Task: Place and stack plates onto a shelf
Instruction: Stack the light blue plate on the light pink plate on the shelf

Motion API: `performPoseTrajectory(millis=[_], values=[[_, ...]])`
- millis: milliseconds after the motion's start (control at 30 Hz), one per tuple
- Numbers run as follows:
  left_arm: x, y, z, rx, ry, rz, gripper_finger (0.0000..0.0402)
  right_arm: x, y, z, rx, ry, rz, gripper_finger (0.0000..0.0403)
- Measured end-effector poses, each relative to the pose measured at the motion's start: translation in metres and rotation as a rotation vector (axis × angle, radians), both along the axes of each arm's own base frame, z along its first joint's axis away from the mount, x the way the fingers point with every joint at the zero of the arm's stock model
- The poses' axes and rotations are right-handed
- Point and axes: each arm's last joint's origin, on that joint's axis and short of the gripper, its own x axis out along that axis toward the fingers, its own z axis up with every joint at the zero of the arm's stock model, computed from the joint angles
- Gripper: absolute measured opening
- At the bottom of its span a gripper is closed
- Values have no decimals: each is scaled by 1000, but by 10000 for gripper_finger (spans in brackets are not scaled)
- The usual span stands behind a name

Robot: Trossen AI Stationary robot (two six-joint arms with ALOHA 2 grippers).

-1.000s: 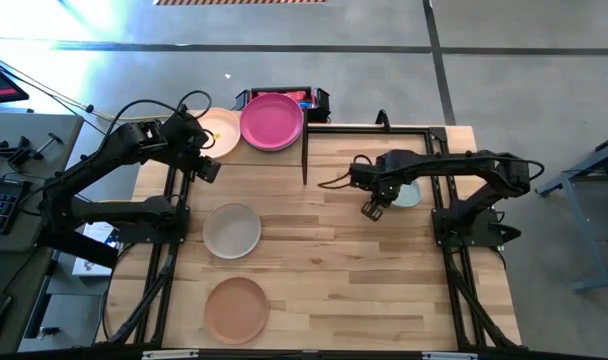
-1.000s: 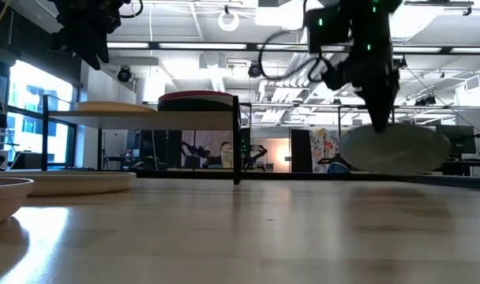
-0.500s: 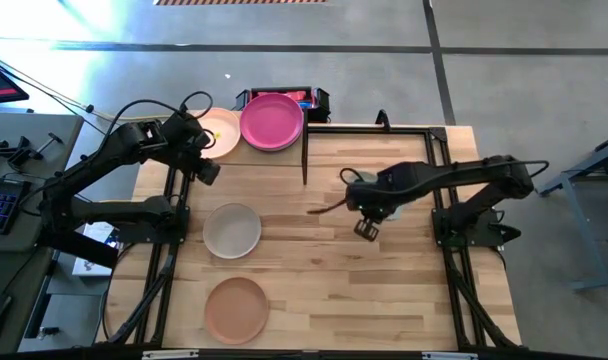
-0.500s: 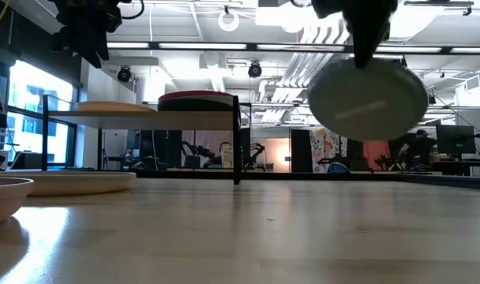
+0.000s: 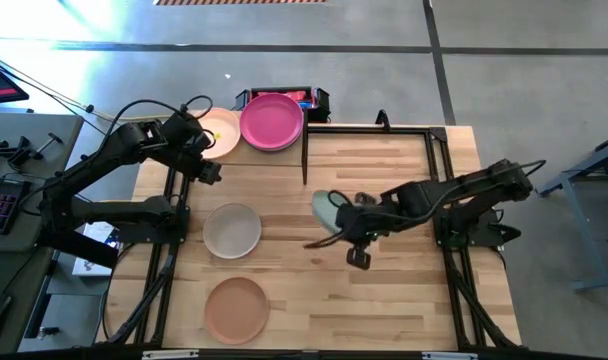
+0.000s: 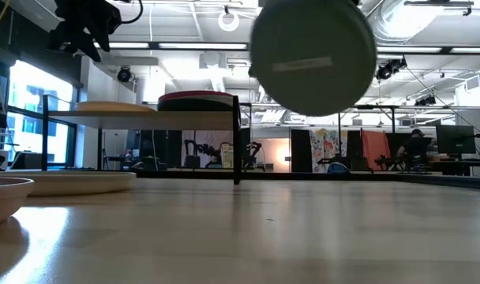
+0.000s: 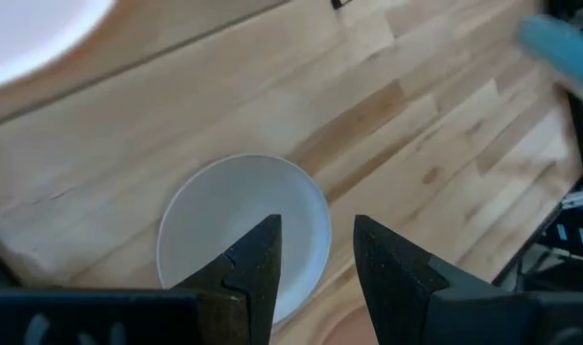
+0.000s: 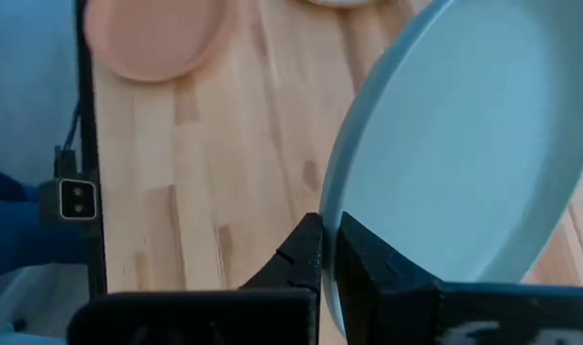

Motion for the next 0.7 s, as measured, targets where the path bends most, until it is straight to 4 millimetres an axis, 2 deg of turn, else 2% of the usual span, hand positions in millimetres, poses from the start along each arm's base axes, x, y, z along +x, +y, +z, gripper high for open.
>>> performPoseTrajectory(millis=[300, 700], values=[[11, -4, -4, -46, 24, -19, 122, 31, 19, -24, -63, -57, 195, 0], [52, -6, -17, -143, 32, -24, 122, 42, 11, -29, -341, -108, 574, 0]])
